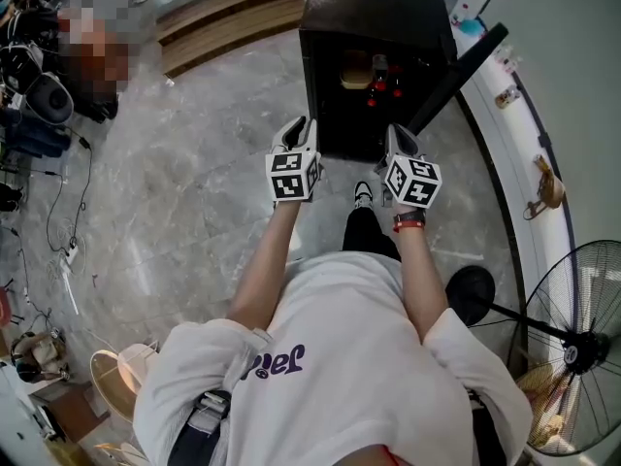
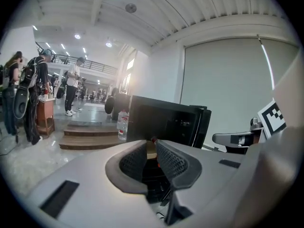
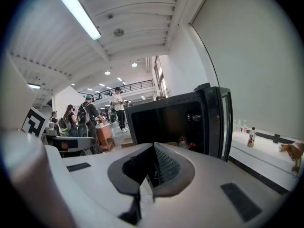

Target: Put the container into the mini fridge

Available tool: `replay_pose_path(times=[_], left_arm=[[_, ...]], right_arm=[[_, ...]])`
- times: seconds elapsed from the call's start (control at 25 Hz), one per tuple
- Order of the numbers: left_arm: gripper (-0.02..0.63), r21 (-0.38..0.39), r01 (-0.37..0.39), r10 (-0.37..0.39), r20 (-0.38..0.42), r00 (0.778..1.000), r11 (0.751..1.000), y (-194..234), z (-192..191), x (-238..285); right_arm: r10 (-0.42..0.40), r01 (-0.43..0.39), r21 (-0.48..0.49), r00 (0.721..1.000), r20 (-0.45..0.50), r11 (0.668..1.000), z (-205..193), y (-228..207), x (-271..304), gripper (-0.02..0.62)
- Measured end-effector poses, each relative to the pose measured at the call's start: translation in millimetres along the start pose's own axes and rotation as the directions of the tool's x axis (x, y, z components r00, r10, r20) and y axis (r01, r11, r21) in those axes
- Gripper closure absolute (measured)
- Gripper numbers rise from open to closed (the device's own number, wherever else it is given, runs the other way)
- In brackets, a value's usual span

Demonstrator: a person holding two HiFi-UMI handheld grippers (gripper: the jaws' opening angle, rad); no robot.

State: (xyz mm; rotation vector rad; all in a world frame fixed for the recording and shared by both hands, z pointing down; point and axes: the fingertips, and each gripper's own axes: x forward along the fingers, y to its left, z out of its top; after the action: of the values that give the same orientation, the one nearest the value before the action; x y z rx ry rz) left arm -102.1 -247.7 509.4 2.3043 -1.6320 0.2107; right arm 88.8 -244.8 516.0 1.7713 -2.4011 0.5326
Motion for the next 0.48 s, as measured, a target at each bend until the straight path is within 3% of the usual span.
replay_pose_path(times=[0.48], left_arm=[[0.575, 0.059, -0.007, 0.005, 0.041, 0.999, 0.998, -10.5, 13.5, -30.9]], right_arm=[[-0.013, 0.013, 0.000, 0.998, 0.065, 1.000, 11.4, 5.7, -28.3, 0.580]])
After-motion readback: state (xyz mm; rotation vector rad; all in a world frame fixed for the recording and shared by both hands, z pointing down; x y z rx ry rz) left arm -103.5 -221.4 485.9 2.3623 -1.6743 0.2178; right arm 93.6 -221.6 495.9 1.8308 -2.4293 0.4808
